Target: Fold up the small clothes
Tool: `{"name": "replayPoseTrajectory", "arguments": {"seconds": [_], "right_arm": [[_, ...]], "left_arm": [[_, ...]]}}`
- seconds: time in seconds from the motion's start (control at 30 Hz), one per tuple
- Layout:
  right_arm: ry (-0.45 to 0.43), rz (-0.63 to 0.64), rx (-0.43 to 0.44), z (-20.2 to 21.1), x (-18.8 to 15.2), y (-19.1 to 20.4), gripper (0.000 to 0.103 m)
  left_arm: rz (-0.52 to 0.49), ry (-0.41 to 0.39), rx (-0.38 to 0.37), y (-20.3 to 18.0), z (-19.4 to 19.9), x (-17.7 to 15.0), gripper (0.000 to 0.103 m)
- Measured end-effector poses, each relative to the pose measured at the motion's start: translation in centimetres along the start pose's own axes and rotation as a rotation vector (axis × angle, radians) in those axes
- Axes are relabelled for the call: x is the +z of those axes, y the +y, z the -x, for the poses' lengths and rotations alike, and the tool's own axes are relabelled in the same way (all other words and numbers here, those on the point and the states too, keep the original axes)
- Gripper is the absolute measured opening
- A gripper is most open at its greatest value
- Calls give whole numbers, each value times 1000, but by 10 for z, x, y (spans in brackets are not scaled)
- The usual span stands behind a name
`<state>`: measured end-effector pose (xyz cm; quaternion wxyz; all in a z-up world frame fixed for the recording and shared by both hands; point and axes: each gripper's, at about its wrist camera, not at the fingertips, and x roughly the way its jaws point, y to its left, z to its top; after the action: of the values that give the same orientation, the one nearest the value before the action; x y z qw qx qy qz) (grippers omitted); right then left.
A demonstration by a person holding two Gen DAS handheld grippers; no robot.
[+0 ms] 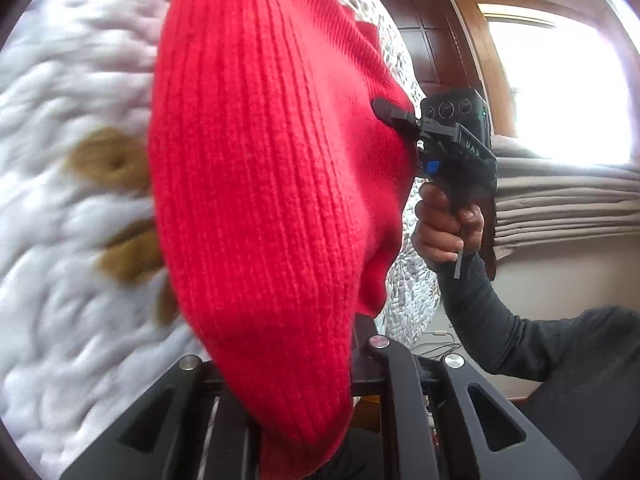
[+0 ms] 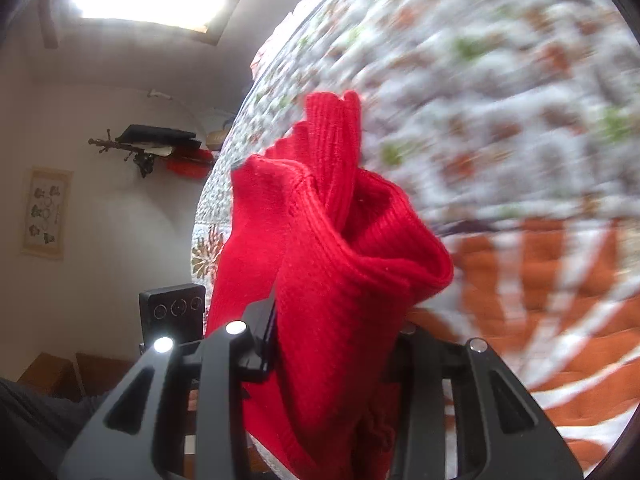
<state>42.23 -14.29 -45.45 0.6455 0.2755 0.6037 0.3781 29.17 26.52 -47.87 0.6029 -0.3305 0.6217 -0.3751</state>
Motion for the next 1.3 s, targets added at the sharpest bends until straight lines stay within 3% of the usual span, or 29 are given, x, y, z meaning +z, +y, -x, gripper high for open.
{"name": "replayPoseTrajectory", "arguments": {"seconds": [0.1,0.33,0.5,0.63,0.67,0.77,0.8,0.87,0.93,1.0,1.03,1.13,1.2,1.3], "right_arm": [[45,17,21,-41,-8,26,33],[208,136,56,-152,-34,105,33],[248,240,-10,-192,-43,133,38],[172,205,-82,-168,-37,132,62],[127,191,-101,-152,-37,131,68],[62,149,-114,-121,-41,131,68],[57,147,-121,-118,-43,134,68],[73,132,-93,-122,-46,135,62],[102,126,-80,-137,-47,138,56],[130,127,-91,-156,-47,140,33],[128,130,-99,-158,-47,140,5],[43,150,-126,-140,-43,144,5],[6,157,-145,-133,-43,144,5],[40,124,-192,-149,-43,125,5]], "left_arm": [[35,-21,25,15,15,-17,14],[196,-141,44,52,60,-100,14],[269,-193,23,88,61,-127,15],[291,-213,31,92,44,-124,26],[293,-217,32,89,47,-126,36],[285,-259,103,68,60,-138,64],[284,-282,174,59,70,-146,65],[283,-315,240,48,84,-156,65],[256,-373,245,26,94,-164,64],[212,-391,229,10,94,-166,63],[167,-388,226,-5,88,-164,63],[69,-346,172,-28,61,-151,62],[31,-283,174,-21,43,-149,62],[77,-224,145,6,22,-154,58]]}}
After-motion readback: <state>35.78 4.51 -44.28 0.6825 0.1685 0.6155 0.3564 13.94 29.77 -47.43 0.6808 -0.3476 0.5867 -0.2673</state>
